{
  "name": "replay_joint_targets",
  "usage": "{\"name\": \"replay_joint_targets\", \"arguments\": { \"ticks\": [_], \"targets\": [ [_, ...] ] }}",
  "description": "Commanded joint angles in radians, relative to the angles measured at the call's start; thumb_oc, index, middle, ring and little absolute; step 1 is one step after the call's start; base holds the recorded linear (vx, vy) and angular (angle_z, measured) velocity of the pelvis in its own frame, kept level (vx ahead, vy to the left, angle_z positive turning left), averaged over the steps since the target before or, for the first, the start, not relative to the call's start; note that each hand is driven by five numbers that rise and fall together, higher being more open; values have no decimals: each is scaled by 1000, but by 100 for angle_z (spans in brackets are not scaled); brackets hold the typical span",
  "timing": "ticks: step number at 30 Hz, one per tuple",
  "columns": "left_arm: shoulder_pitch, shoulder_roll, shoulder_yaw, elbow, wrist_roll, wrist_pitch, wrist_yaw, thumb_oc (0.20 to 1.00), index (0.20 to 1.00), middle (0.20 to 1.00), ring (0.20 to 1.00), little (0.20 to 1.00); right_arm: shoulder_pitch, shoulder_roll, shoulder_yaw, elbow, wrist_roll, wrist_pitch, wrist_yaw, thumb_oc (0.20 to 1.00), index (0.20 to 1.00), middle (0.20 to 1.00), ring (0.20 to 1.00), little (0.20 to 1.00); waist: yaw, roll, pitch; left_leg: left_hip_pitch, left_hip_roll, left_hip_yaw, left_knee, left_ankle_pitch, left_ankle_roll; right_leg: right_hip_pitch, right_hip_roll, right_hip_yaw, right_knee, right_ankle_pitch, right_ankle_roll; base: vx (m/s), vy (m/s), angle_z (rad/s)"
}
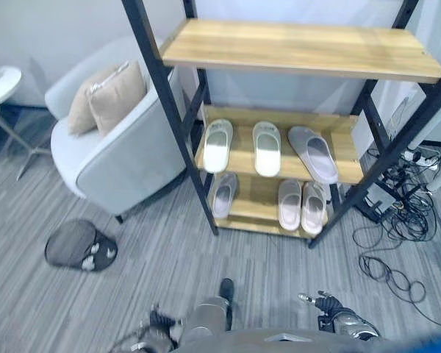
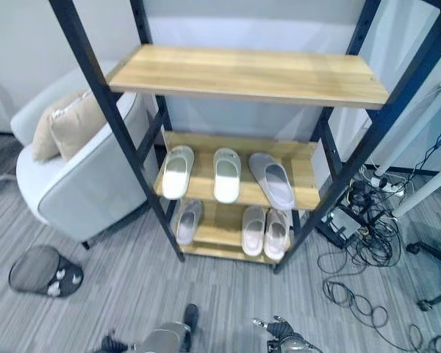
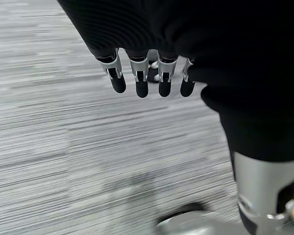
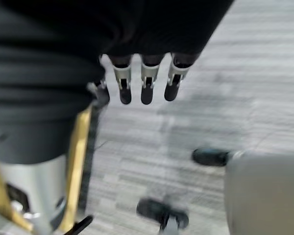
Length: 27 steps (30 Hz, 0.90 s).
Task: Arrange the slippers neatly on the shoe rack.
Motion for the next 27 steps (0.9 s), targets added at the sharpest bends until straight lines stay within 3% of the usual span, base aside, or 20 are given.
{"name": "replay_joint_targets", "arguments": {
  "ticks": [1,9,13,14,16,18,21,27],
  "targets": [
    [-49,-36,-4,23,20,-13,16,1000,1000,1000,1000,1000,27,13,-21,-1,-25,-17,-18,1000,1000,1000,1000,1000,9,-37,-47,167,11,-37,-69,-86,-42,-148,-9,-48,4,202,-7,104,88,-6],
    [-53,-31,-10,17,13,-35,31,1000,1000,1000,1000,1000,70,37,-32,70,-25,-1,-11,1000,1000,1000,1000,1000,12,-31,-83,224,7,-49,-143,-85,-8,-133,-21,-50,-4,173,14,47,94,4],
    [-57,-20,-23,62,10,-24,29,1000,1000,1000,1000,1000,51,37,-33,57,-30,-11,-11,1000,1000,1000,1000,1000,4,-13,-71,201,27,-58,-136,-78,5,-272,-17,8,225,146,95,-41,15,-23],
    [-64,-14,-27,70,16,-13,30,1000,1000,1000,1000,1000,49,33,-34,52,-30,-14,-9,1000,1000,1000,1000,1000,0,-11,-69,202,40,-64,-143,-82,1,-292,-77,-3,177,171,99,-1,-152,-26],
    [-65,-9,-23,68,10,-17,35,1000,1000,1000,1000,1000,44,34,-38,50,-24,-14,-11,1000,1000,1000,1000,1000,-9,-18,-65,207,41,-80,-141,-90,-9,-294,-115,28,110,210,94,44,-160,1],
    [-68,-6,-9,59,3,-16,44,1000,1000,1000,1000,1000,47,27,-39,51,-26,-15,-17,1000,1000,1000,1000,1000,-10,-35,-78,231,40,-81,-173,-94,-14,-245,-120,25,15,223,88,91,-149,11],
    [-61,-32,-28,34,14,-26,35,1000,1000,1000,1000,1000,42,30,-22,23,-35,-21,-24,1000,1000,1000,1000,1000,-13,-28,-99,266,56,-94,-236,-62,-30,-163,-109,-15,-84,248,82,73,-151,36],
    [-80,-57,-83,17,45,-40,22,1000,1000,1000,1000,1000,20,42,29,-8,-55,-28,-14,1000,1000,1000,1000,1000,-14,-16,-105,246,66,-111,-257,-30,-45,-143,-88,-46,-122,245,70,1,-71,11]
  ]
}}
